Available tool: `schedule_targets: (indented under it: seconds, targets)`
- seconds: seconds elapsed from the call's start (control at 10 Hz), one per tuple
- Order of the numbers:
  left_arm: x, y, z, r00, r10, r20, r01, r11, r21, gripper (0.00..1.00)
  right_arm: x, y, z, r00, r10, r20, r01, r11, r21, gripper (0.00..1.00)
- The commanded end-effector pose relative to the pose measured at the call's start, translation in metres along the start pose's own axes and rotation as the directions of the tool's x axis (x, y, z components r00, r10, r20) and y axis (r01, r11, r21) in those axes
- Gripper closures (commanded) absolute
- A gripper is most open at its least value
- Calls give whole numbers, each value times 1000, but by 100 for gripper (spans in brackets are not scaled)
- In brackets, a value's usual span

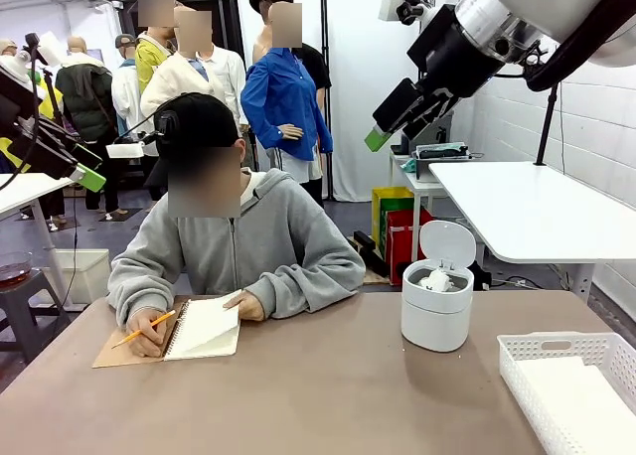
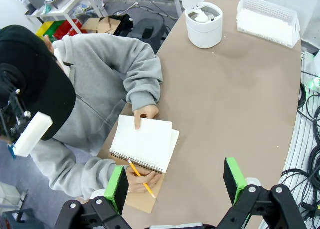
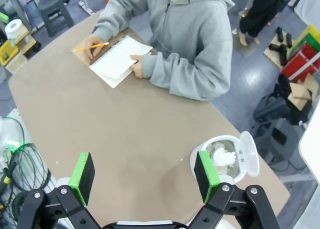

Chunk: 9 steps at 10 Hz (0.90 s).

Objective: Sort the paper based on its condition.
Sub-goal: If a person hands you a paper, place it in the Organizing basket , and if it's crumpled, put it in the Trash can.

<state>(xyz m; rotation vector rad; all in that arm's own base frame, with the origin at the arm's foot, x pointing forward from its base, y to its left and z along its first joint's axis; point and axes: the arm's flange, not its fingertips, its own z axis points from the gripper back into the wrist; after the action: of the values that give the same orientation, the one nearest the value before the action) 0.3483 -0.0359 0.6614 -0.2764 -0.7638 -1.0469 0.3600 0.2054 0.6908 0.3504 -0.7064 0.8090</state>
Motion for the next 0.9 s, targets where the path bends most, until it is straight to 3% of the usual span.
schedule_targets:
  seconds: [0.0,0.8]
  targets:
    - [-3,1,1,1000,-10,11,10,1000,-13,0,0,0,0,1000,4,-6,-4,1000,-2,0]
    - [-3,1,1,1000,-10,11,10,1000,-13,0,0,0,0,1000,4,-6,-4,1000,-2,0]
